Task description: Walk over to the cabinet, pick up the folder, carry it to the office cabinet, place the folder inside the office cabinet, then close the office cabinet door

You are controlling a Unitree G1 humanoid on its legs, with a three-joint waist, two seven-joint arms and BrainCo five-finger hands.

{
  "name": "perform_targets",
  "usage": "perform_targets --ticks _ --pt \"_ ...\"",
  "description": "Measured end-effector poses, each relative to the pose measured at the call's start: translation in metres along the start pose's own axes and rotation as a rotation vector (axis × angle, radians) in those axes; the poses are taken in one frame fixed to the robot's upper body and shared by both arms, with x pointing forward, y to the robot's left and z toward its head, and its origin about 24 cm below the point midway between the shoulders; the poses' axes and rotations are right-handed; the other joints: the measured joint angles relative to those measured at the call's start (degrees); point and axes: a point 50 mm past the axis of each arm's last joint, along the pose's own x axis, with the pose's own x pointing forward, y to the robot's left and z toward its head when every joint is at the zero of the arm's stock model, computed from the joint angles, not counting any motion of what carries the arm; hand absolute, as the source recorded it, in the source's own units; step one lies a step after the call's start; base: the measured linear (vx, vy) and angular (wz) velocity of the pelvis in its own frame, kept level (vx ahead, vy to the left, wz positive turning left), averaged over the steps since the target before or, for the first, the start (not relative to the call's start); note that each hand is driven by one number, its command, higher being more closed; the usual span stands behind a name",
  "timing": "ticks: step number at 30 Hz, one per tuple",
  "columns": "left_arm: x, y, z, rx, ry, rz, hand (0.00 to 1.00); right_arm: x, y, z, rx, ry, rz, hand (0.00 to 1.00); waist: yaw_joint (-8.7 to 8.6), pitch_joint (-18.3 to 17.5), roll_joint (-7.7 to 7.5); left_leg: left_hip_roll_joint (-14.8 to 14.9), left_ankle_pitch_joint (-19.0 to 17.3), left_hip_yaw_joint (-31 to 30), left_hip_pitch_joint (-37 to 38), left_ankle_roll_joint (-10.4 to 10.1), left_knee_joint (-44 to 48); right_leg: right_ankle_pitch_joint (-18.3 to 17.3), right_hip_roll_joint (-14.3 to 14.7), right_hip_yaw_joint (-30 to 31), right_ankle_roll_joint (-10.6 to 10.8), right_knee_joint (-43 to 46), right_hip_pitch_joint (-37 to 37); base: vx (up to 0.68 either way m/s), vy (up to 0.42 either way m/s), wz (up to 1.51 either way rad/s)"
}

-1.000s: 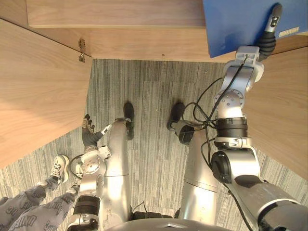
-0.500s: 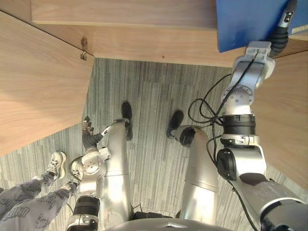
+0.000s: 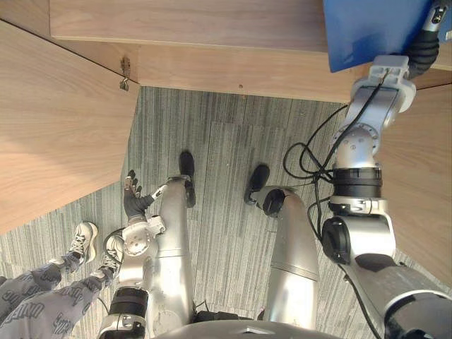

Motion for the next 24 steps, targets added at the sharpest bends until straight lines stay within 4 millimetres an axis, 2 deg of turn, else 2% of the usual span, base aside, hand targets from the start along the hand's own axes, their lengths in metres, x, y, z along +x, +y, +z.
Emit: perform_targets --ticks 7,17,18,24 --pt "0.0 0.0 -0.001 0.001 0.0 -0.007 0.0 0.022 0.006 0.011 0.009 0.004 0.014 1.0 -0.16 0.0 0.0 -0.9 0.6 0.0 -0.9 -0.1 -1.4 -0.1 -0.7 -0.1 0.1 -0.2 -1.2 0.02 0.016 0.07" --pt "0.0 0.001 -0.001 -0.033 0.007 -0.015 0.0 0.03 0.02 0.019 0.061 -0.005 0.065 1.0 -0.4 0.0 0.0 -1.5 1.4 0.4 -2.0 0.0 -2.6 -0.2 -1.5 0.0 0.3 -0.3 -2.7 0.01 0.01 0.05" --pt "0.0 0.001 -0.001 -0.032 0.006 -0.015 0.0 0.032 0.021 0.018 0.061 -0.003 0.06 0.0 -0.49 0.0 0.0 -1.5 1.4 0.4 -2.0 0.0 -2.6 -0.2 -1.5 0.0 0.3 -0.3 -2.7 0.0 0.0 0.0" --pt "0.0 0.002 -0.002 -0.025 0.01 -0.018 0.0 0.04 0.026 0.013 0.06 0.006 0.04 0.0 -0.83 0.0 0.0 -1.6 1.6 0.6 -1.9 0.1 -3.0 -0.2 -1.6 0.1 0.3 -0.5 -2.8 0.0 0.0 0.0"
